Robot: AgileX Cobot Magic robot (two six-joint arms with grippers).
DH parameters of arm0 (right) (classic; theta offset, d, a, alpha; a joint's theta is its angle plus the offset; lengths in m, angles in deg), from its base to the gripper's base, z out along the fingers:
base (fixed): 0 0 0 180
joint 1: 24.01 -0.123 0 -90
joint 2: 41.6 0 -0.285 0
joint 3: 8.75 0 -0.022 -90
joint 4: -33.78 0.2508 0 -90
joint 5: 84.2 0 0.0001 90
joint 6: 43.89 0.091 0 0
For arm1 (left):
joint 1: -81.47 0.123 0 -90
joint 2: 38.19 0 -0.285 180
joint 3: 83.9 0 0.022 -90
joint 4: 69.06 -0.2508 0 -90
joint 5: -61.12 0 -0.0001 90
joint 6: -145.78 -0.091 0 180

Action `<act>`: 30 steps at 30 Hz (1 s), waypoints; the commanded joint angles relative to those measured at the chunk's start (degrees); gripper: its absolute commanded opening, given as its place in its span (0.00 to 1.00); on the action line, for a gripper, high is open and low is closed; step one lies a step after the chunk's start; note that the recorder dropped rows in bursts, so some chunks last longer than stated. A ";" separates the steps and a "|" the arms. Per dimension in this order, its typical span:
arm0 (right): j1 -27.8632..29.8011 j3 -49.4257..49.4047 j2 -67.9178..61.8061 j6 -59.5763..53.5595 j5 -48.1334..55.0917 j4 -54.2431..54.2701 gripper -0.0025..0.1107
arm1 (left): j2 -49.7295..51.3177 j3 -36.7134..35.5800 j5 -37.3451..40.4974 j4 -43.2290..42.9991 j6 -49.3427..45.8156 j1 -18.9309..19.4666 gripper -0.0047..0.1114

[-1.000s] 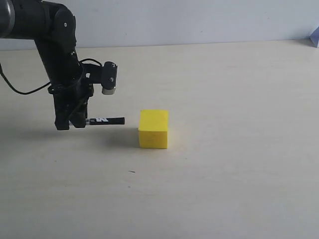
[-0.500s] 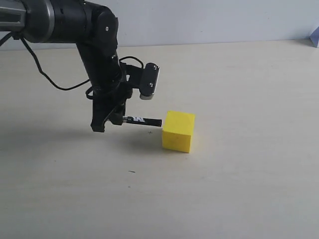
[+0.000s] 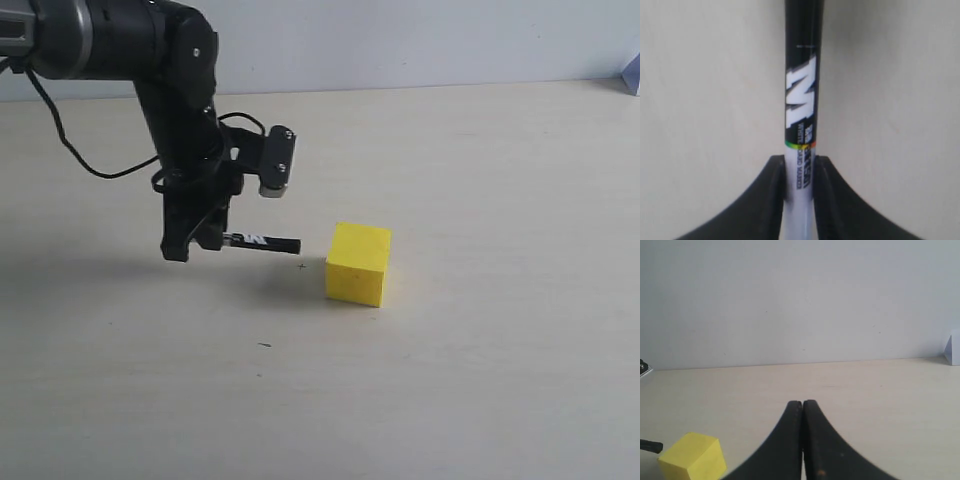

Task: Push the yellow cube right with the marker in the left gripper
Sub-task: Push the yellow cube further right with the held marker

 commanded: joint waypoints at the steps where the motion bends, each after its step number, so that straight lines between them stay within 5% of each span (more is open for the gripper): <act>1: -0.05 -0.28 0.30 -0.09 -0.58 -0.01 0.02 | 0.09 0.49 -2.80 1.25 0.27 -4.87 0.04; 6: -0.05 -0.28 0.30 -0.09 -0.58 -0.01 0.02 | 0.09 0.49 -3.43 1.25 0.27 -7.48 0.04; 17: -0.05 -0.28 0.30 -0.09 -0.58 -0.01 0.02 | 0.35 0.29 2.91 1.66 9.79 -3.38 0.04; 30: -0.05 -0.28 0.30 -0.09 -0.58 -0.01 0.02 | 4.16 3.71 -4.87 11.20 9.14 -8.88 0.04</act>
